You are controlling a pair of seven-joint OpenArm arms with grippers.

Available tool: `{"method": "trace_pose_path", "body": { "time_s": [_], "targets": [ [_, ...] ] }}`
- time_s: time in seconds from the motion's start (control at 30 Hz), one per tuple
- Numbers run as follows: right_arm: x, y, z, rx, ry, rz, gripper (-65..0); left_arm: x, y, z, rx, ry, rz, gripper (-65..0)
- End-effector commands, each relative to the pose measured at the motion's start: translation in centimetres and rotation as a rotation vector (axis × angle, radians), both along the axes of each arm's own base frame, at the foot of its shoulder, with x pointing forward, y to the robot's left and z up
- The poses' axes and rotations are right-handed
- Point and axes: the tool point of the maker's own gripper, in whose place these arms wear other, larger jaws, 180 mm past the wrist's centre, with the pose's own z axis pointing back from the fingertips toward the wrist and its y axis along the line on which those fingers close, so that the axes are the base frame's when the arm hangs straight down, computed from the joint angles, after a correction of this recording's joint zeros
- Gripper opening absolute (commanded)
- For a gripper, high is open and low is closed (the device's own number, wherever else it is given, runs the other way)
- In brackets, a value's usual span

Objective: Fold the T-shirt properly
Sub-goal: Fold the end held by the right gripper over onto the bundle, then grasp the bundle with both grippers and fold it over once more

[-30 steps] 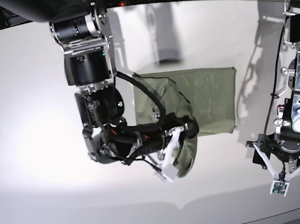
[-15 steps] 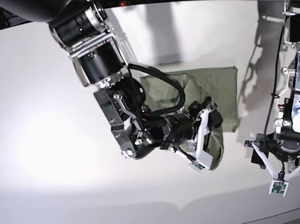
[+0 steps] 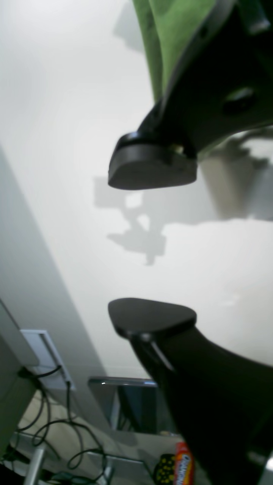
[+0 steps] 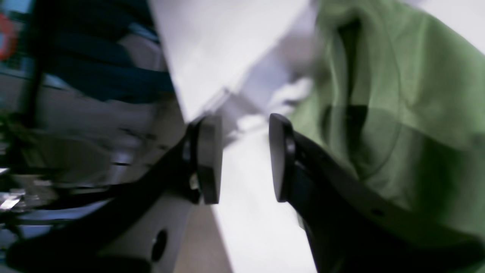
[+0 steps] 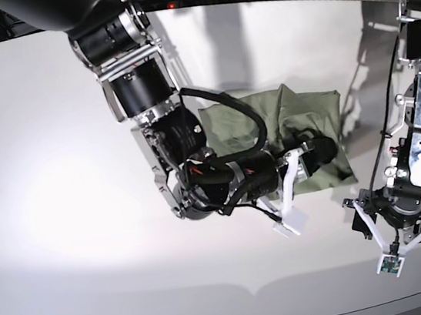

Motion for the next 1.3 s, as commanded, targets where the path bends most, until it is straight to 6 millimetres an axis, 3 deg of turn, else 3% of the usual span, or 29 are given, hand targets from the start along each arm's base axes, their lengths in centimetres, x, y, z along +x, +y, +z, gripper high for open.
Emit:
{"method": "trace_pose_path", "body": {
  "time_s": [0.0,0.1,0.27,0.5,0.6,0.67,0.77,1.0,1.1,1.27],
  "targets": [
    [0.7,0.8,2.9,0.085,-0.035,0.006,-43.8,0.9,0.3,2.4,0.018,-0.069,-0.008,-21.4],
    [0.0,1.0,4.1,0.154,0.001,0.035,-43.8,0.9,0.3,2.3,0.019,-0.067,-0.010,-21.4],
    [0.9,0.5,2.9,0.080,-0.034,0.003,-43.8,0.9,0.4,2.4,0.022,-0.068,-0.009,-21.4],
    [7.3,-3.6,0.2,-0.174,-0.243,-0.227,-43.8,1.5,0.1,4.2,-0.076,-0.153,-0.086,-21.4],
    [10.1,-6.2,-0.3,-0.285,-0.331,-0.318,-43.9,1.0,-1.1,4.2,-0.136,-0.129,-0.147,-21.4],
    [11.0,-6.7,0.4,-0.278,-0.355,-0.348,-43.9,0.4,-2.7,3.7,-0.186,-0.084,-0.212,-21.4],
    [11.8,-7.5,0.8,-0.304,-0.384,-0.361,-43.9,-1.6,-6.2,2.6,-0.261,-0.023,-0.326,-21.4],
    [12.6,-10.7,0.0,-0.351,-0.393,-0.389,-43.9,-8.5,-16.3,-0.2,-0.483,0.021,-0.452,-21.4],
    [12.3,-11.2,-0.4,-0.370,-0.380,-0.374,-43.9,-9.2,-16.8,-2.9,-0.471,0.045,-0.372,-21.4],
    [11.3,-9.9,-1.1,-0.410,-0.405,-0.305,-43.9,-11.6,-13.5,-11.1,-0.402,0.257,-0.179,-21.4]
  ]
}}
